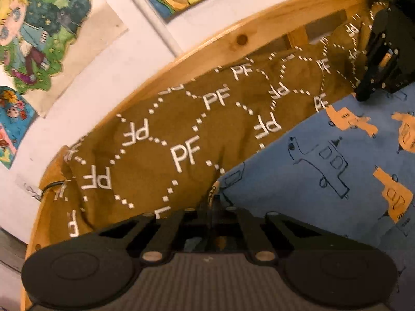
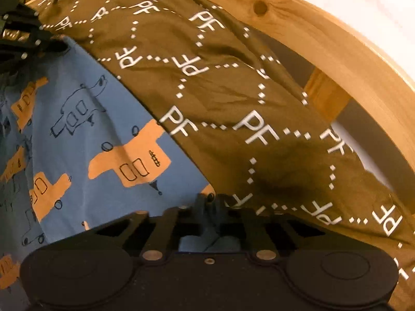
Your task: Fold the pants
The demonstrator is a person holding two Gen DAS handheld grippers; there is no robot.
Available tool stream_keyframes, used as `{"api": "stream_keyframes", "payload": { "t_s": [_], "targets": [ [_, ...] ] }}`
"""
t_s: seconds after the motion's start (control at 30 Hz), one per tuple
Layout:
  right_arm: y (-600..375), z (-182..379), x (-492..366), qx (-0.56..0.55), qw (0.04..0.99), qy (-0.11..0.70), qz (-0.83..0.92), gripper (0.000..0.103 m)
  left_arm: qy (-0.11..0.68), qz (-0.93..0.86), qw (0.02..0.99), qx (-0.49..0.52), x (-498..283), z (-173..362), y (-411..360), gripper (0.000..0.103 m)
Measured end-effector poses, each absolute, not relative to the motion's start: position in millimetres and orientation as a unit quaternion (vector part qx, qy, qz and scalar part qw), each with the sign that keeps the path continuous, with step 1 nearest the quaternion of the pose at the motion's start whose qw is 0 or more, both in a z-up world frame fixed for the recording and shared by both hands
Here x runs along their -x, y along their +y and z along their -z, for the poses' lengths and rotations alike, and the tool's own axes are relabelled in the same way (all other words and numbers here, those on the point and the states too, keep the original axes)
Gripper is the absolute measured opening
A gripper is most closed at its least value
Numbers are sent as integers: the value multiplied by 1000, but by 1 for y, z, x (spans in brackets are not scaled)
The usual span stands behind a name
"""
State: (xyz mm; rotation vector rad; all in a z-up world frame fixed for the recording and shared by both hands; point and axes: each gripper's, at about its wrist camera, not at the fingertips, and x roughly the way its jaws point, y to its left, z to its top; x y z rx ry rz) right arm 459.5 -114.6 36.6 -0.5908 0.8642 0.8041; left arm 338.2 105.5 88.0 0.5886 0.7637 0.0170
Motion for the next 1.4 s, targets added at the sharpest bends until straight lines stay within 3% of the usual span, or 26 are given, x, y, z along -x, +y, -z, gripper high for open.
{"api": "stream_keyframes", "payload": {
  "t_s": [0.3,0.43,0.5,0.67,0.87,0.97,1.0,1.03,1.07,1.1,1.23,1.4],
  "targets": [
    [-120,-78,-450,252,856,297,-339,0,323,-49,907,-265,-332,-107,107,1],
    [-106,-75,-458,262,855,302,-329,0,351,-60,896,-267,-346,-91,112,5],
    [-98,-64,-459,280,849,309,-323,4,354,-54,900,-250,-348,-91,119,11],
    [-106,-63,-455,252,846,313,-351,40,357,-34,910,-208,-347,-101,140,38],
    [-102,-65,-468,232,850,317,-352,45,379,-5,906,-188,-353,-106,156,42],
    [-98,-57,-475,241,838,340,-353,45,384,3,903,-192,-355,-107,156,36],
    [-97,-54,-477,244,833,349,-352,43,388,7,901,-195,-356,-106,155,25],
    [-98,-51,-477,249,832,353,-349,38,393,12,898,-197,-357,-105,153,12],
    [-97,-49,-477,252,831,354,-348,23,397,16,896,-197,-357,-105,151,9],
    [-96,-47,-478,253,828,359,-350,17,396,15,895,-202,-357,-104,147,5],
    [-90,-44,-473,263,825,359,-349,1,392,7,891,-227,-354,-103,136,2],
    [-96,-53,-454,271,839,322,-344,0,368,10,904,-218,-342,-112,137,2]
  ]
}}
